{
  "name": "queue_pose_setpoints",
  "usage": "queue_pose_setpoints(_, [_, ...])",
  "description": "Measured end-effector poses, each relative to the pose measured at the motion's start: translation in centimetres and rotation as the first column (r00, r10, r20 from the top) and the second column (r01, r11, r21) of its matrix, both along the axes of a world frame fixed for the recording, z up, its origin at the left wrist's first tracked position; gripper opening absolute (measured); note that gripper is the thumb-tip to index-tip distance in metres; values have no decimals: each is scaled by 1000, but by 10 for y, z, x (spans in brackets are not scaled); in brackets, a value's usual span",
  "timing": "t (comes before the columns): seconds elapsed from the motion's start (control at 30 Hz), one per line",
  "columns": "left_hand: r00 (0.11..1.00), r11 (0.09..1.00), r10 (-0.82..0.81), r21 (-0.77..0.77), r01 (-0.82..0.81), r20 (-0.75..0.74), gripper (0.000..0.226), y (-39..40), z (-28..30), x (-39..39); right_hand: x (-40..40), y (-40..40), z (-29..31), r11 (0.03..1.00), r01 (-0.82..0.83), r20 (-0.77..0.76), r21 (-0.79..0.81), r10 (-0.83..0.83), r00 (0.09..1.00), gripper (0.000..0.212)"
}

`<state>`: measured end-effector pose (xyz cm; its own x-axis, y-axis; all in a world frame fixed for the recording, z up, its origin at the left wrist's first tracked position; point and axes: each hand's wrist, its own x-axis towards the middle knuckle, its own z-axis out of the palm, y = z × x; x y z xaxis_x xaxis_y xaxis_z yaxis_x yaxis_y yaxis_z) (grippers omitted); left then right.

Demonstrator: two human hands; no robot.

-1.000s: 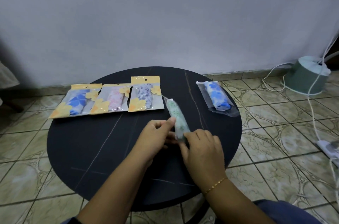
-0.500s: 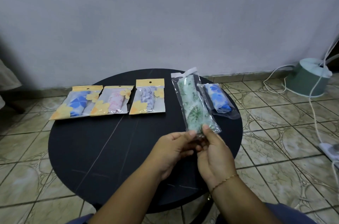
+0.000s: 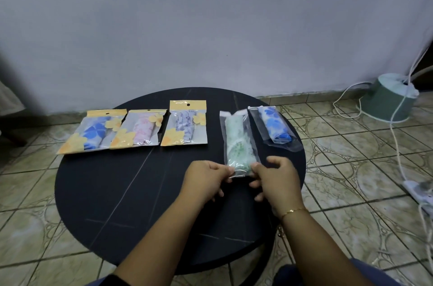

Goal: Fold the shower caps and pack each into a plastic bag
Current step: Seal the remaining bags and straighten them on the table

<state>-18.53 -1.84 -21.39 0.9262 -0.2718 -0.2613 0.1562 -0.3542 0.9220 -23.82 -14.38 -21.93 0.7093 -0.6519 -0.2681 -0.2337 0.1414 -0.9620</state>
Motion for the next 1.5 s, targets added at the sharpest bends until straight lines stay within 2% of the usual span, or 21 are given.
queue_pose_setpoints(0.07, [993,981,-24,195,1,118,20,0,0,-1,-1,-4,0,933,-53,-132,-357,6,991,40])
queue_pose_setpoints(0.1, [984,958,-47,288,-6,174,22,-1,0,-1,-2,-4,-1,876,-104,-189,-472,15,982,41])
queue_pose_setpoints(0.17, [964,891,-102,453,-22,247,24,-4,0,-4,-5,-2,-3,706,-204,-284,-678,4,959,41])
queue_pose_setpoints(0.2, [955,861,-123,507,-31,268,24,-5,0,-5,-6,1,-6,588,-212,-269,-780,-10,963,42])
queue_pose_setpoints(0.27, [942,832,-152,553,-41,299,25,-5,0,-6,-4,8,-14,354,-158,-147,-922,57,987,40])
queue_pose_setpoints(0.3, [935,827,-164,561,-43,314,26,-5,0,-6,-2,11,-19,275,-152,-127,-949,105,986,37])
queue_pose_setpoints(0.33, [927,823,-175,566,-47,331,27,-5,-1,-6,0,12,-21,246,-200,-169,-948,143,975,33])
queue_pose_setpoints(0.4, [915,826,-169,559,-71,365,29,-3,-2,-3,3,12,-26,258,-309,-269,-915,179,946,27])
queue_pose_setpoints(0.47, [895,831,-128,538,-138,427,31,2,-3,4,6,11,-30,260,-320,-277,-911,189,942,25])
queue_pose_setpoints(0.53, [818,815,-105,520,-255,565,34,9,-5,17,10,9,-32,249,-312,-275,-917,172,946,26])
queue_pose_setpoints(0.6, [726,780,-154,534,-328,671,38,18,-8,34,16,10,-31,251,-309,-269,-917,182,946,25])
queue_pose_setpoints(0.63, [718,749,-202,577,-324,666,43,22,-10,42,20,10,-31,252,-306,-260,-918,199,945,26])
queue_pose_setpoints(0.73, [773,659,-329,718,-223,542,57,30,-19,59,34,9,-30,252,-346,-283,-904,253,925,33])
queue_pose_setpoints(0.87, [825,626,-353,767,-142,442,58,31,-28,67,63,5,-31,267,-392,-312,-881,296,903,34])
queue_pose_setpoints(1.1, [796,615,-330,755,-227,508,54,27,-30,69,107,0,-29,279,-404,-318,-871,307,897,33])
queue_pose_setpoints(1.37, [774,647,-303,717,-261,556,56,23,-29,70,121,2,-26,217,-408,-343,-887,284,895,37])
queue_pose_setpoints(1.5, [752,641,-325,718,-269,573,57,21,-28,66,114,0,-27,217,-348,-273,-912,312,910,39])
